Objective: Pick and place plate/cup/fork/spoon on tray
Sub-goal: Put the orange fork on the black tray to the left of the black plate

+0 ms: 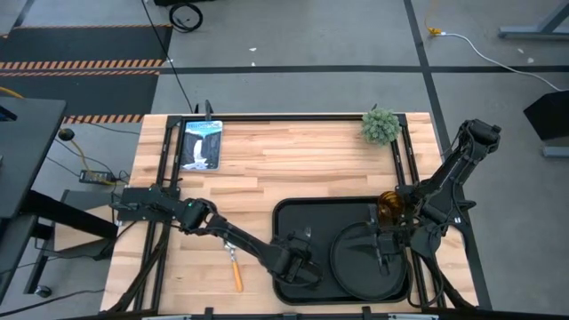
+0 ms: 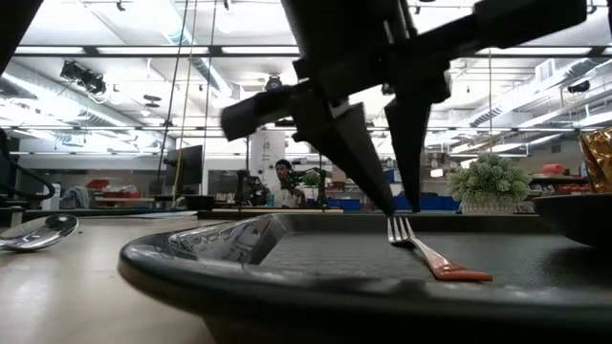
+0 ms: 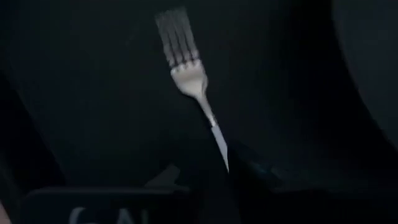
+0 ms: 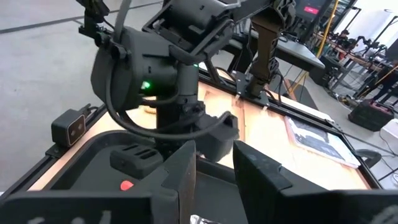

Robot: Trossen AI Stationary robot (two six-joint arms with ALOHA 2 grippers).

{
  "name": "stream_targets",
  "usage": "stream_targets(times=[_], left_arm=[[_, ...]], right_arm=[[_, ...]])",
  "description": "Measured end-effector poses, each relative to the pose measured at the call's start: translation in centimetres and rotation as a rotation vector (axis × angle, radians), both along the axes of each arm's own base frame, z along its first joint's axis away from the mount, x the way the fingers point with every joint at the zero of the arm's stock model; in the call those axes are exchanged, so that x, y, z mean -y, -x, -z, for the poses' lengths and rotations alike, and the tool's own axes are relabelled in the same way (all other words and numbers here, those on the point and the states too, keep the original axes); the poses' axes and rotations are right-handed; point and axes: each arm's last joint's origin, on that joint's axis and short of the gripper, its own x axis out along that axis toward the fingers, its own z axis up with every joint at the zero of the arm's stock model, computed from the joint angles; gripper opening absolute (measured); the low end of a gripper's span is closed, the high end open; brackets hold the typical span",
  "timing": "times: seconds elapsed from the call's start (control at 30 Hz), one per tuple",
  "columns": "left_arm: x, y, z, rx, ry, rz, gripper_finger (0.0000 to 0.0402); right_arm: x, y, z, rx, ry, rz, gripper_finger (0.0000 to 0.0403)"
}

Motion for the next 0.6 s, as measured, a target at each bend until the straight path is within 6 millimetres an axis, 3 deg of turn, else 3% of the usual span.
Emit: stream_targets(times=[0.27,0.6], left_arm=[[-0.3,-0.4,0.6,-0.108,-0.128,0.282,0.0062],[-0.4,0.0,1.4,-0.176,-0.184,0.373,0.0052]], right_arm=[[0.0,0.0,0.0,-0.003,-0.022,0.000,0.0114],[0.0,0.0,0.0,-0.003,-0.024,0.000,0.0114]])
